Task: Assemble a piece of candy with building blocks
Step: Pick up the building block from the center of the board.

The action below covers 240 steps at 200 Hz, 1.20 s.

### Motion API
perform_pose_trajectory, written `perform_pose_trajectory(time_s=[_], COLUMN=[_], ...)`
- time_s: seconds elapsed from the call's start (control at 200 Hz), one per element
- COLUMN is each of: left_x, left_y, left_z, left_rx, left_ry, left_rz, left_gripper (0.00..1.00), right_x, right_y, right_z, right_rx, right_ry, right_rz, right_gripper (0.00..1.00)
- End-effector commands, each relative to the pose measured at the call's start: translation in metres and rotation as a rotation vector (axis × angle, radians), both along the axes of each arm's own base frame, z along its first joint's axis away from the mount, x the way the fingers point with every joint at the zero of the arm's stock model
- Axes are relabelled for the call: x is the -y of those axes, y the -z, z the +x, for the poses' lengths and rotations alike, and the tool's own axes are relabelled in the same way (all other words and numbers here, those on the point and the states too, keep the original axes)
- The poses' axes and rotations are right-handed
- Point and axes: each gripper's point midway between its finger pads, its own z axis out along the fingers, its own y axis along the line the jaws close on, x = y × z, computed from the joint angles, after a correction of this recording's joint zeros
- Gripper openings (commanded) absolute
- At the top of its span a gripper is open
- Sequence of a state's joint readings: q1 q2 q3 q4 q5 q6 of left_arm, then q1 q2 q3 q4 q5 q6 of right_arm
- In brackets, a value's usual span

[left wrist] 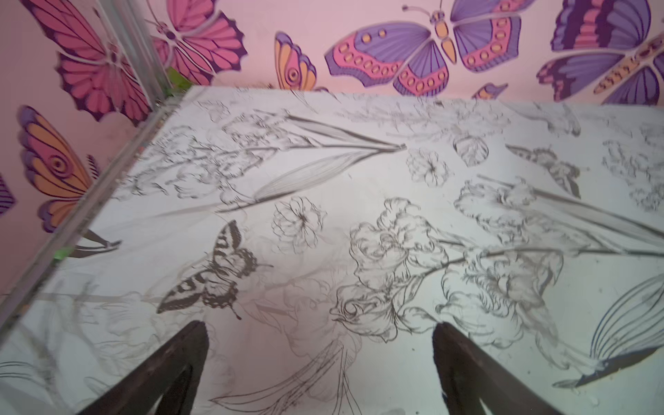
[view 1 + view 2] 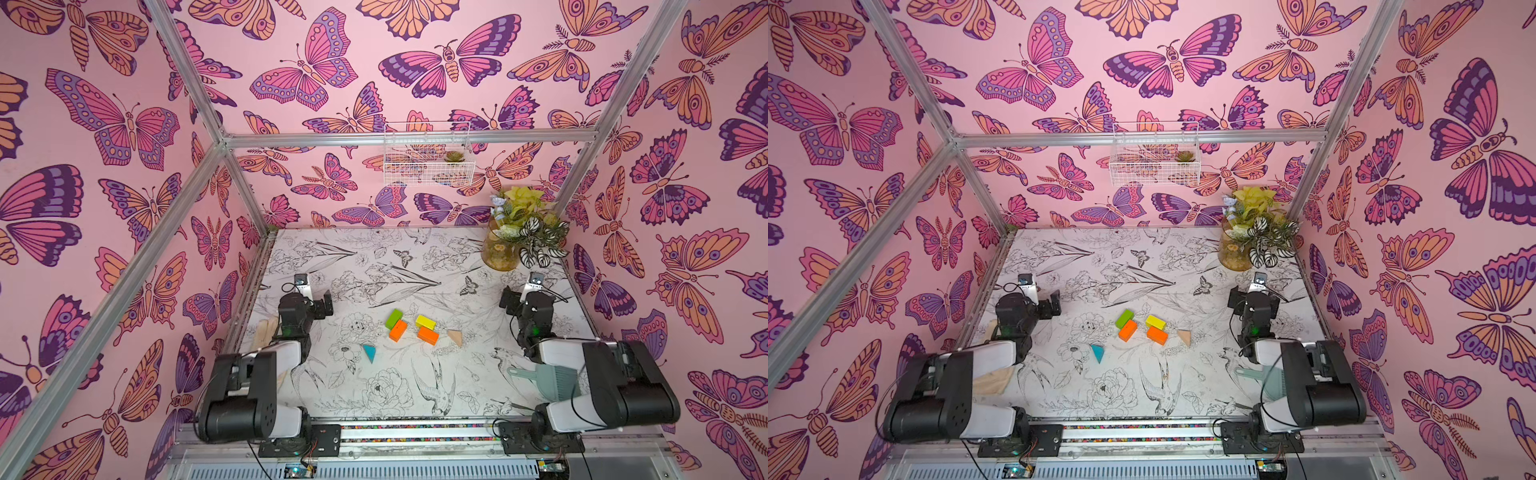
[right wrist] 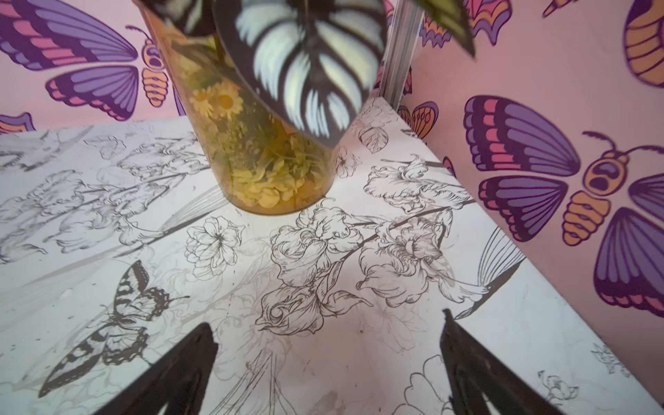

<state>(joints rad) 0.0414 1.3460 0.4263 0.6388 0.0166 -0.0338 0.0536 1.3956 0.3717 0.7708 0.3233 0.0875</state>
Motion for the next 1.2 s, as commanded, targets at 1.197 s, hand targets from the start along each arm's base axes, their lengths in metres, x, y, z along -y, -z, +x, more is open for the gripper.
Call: perform_pose_trajectory(time_s=[1.197], left_x=[0.039], left_y=[-0.138], left_z=[-0.037], left_rx=[-0.006], left_ry=[0.094], left_rz=[-0.214], left_gripper=[0.86], right_x=[-0.192], right_y=[-0.150], right_z=[0.023], right_rx=[-0.206], right_ry=[-0.637], right_rz=[0.208], right_gripper=[0.97])
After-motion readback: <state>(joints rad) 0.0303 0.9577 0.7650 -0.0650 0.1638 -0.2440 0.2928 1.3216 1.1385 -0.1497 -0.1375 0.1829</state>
